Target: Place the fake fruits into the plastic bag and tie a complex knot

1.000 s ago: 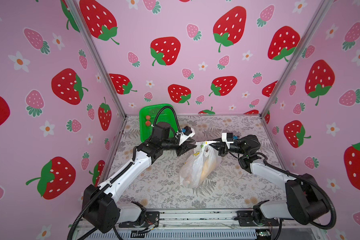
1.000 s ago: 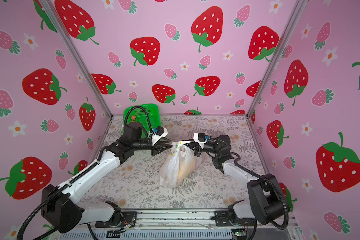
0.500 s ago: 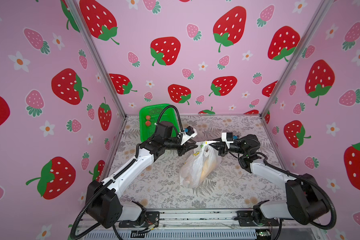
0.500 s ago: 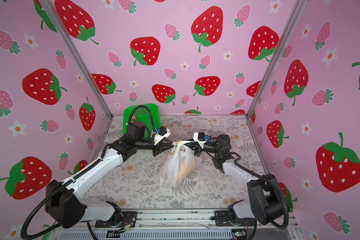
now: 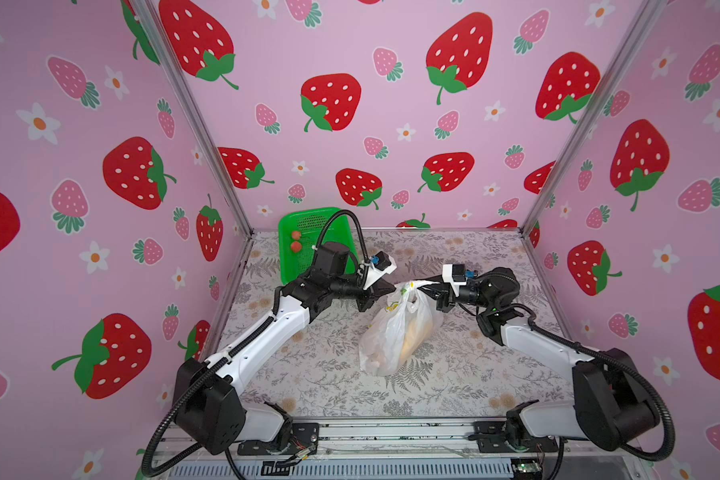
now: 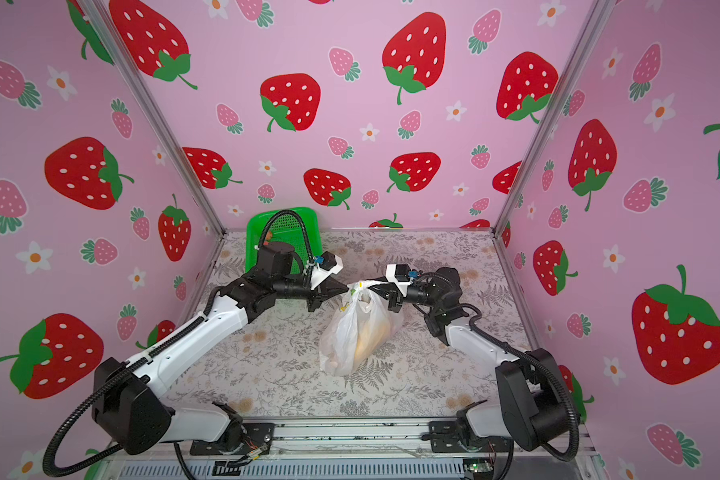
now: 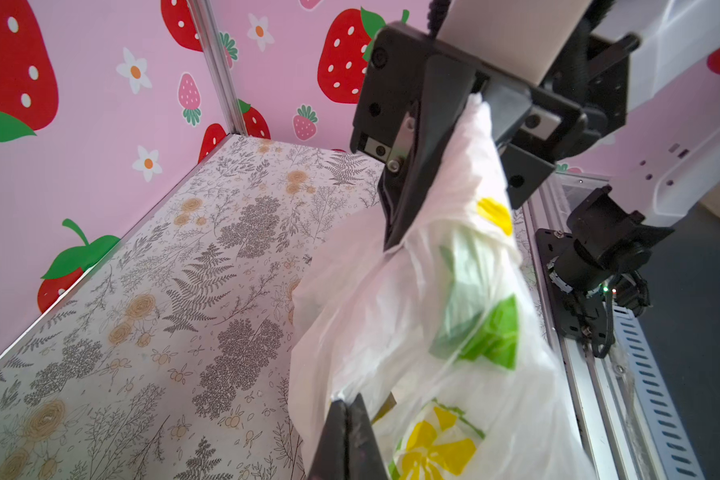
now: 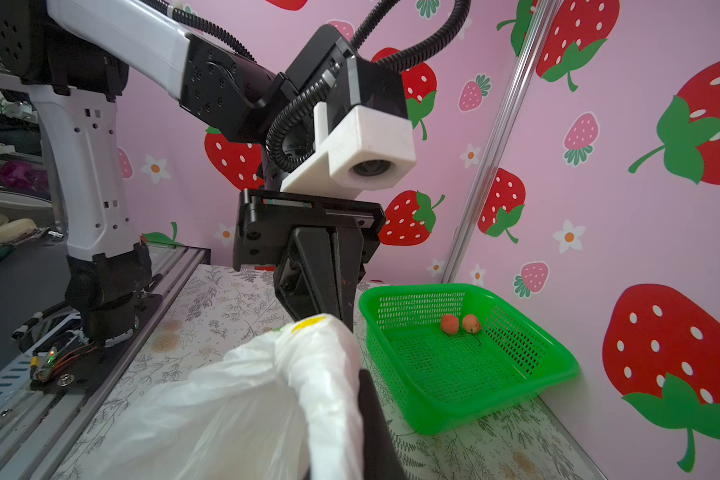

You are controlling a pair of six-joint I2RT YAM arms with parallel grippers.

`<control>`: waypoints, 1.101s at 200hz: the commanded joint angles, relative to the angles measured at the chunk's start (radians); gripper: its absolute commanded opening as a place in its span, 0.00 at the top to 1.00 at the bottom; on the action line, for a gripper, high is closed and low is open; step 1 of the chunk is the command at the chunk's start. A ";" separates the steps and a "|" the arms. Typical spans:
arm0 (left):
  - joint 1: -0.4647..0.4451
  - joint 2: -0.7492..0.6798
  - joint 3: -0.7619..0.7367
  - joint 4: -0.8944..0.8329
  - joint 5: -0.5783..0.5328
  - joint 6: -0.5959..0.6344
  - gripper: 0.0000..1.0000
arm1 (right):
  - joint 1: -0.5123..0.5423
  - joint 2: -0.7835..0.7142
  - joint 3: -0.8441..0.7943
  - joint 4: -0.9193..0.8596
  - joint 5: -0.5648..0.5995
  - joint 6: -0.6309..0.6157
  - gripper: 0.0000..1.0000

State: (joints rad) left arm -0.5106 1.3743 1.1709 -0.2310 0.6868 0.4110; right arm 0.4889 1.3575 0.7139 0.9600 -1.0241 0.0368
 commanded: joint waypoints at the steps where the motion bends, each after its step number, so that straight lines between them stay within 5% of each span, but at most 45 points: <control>1: -0.006 -0.066 -0.008 0.086 -0.057 -0.042 1.00 | 0.002 -0.047 0.037 -0.081 0.036 -0.089 1.00; 83: -0.051 -0.117 -0.051 0.099 -0.290 -0.020 1.00 | 0.007 -0.092 0.036 -0.241 0.153 -0.163 0.84; 101: -0.054 -0.118 -0.056 0.103 -0.272 -0.008 1.00 | 0.010 -0.101 0.027 -0.235 0.172 -0.163 1.00; 124: -0.054 -0.116 -0.061 0.099 -0.234 0.022 1.00 | 0.010 -0.094 0.022 -0.187 0.153 -0.112 1.00; 134: -0.054 -0.114 -0.062 0.091 -0.234 0.037 0.88 | 0.011 -0.096 0.015 -0.162 0.153 -0.093 1.00; 175: -0.050 -0.076 -0.026 0.036 -0.217 0.073 0.76 | 0.011 -0.091 0.007 -0.125 0.145 -0.072 1.00; 220: -0.049 -0.027 0.011 0.006 -0.182 0.078 0.73 | 0.011 -0.081 0.009 -0.120 0.137 -0.071 1.00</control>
State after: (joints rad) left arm -0.5610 1.3281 1.1229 -0.1974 0.4576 0.4603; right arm 0.4953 1.2869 0.7223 0.7780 -0.8658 -0.0448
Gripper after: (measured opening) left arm 0.267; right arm 0.050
